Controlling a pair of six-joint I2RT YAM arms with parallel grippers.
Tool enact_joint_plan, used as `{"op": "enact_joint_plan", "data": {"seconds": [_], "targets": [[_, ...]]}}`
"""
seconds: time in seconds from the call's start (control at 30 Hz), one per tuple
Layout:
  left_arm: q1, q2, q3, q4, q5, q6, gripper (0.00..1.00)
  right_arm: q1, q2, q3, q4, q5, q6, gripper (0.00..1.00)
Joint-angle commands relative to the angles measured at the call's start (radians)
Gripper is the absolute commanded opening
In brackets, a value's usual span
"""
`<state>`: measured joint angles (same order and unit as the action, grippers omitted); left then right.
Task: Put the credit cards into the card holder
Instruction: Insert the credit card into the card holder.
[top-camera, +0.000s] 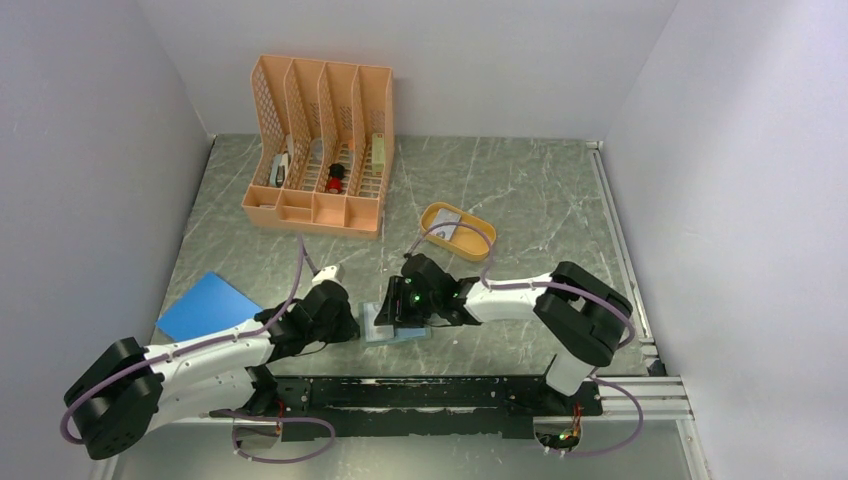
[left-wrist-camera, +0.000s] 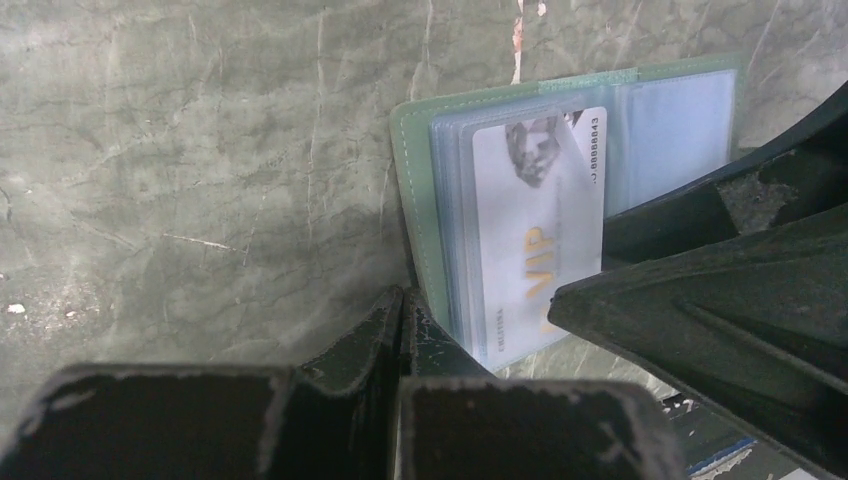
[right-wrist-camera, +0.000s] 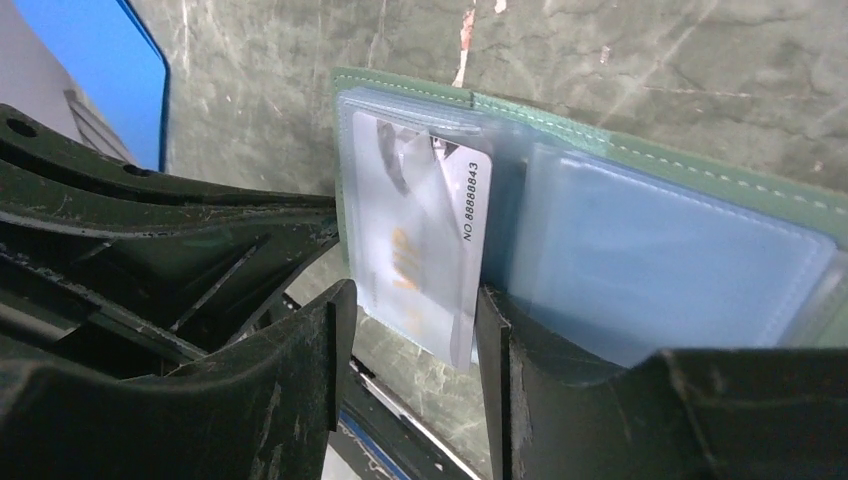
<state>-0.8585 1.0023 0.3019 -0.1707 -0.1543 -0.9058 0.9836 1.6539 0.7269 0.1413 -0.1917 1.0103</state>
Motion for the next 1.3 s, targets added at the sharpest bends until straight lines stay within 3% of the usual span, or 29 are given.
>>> {"op": "enact_joint_plan", "data": {"seconds": [0.0, 0.33, 0.47, 0.7, 0.8, 0.93, 1.07, 1.27], "targets": [[0.0, 0.027, 0.003, 0.005, 0.039, 0.008, 0.05, 0.027, 0.037, 0.051, -0.054, -0.002, -0.06, 0.5], [0.0, 0.017, 0.013, -0.042, 0.009, 0.016, 0.05, 0.07, 0.037, 0.148, -0.185, 0.086, -0.158, 0.52], [0.0, -0.018, 0.035, -0.116, -0.052, 0.025, 0.07, 0.072, 0.014, 0.177, -0.244, 0.119, -0.184, 0.63], [-0.001, -0.091, 0.108, -0.231, -0.118, 0.047, 0.52, 0.063, -0.096, 0.237, -0.385, 0.177, -0.218, 0.76], [0.0, -0.125, 0.152, -0.286, -0.143, 0.056, 0.62, 0.039, -0.162, 0.27, -0.469, 0.211, -0.238, 0.78], [0.0, -0.183, 0.214, -0.341, -0.17, 0.073, 0.65, -0.086, -0.302, 0.255, -0.534, 0.397, -0.231, 0.77], [0.0, -0.245, 0.242, -0.298, -0.165, 0.115, 0.66, -0.307, -0.437, 0.121, -0.337, 0.449, -0.237, 0.74], [0.0, -0.258, 0.223, -0.147, -0.138, 0.18, 0.73, -0.549, -0.293, 0.176, -0.205, 0.263, -0.236, 0.74]]}}
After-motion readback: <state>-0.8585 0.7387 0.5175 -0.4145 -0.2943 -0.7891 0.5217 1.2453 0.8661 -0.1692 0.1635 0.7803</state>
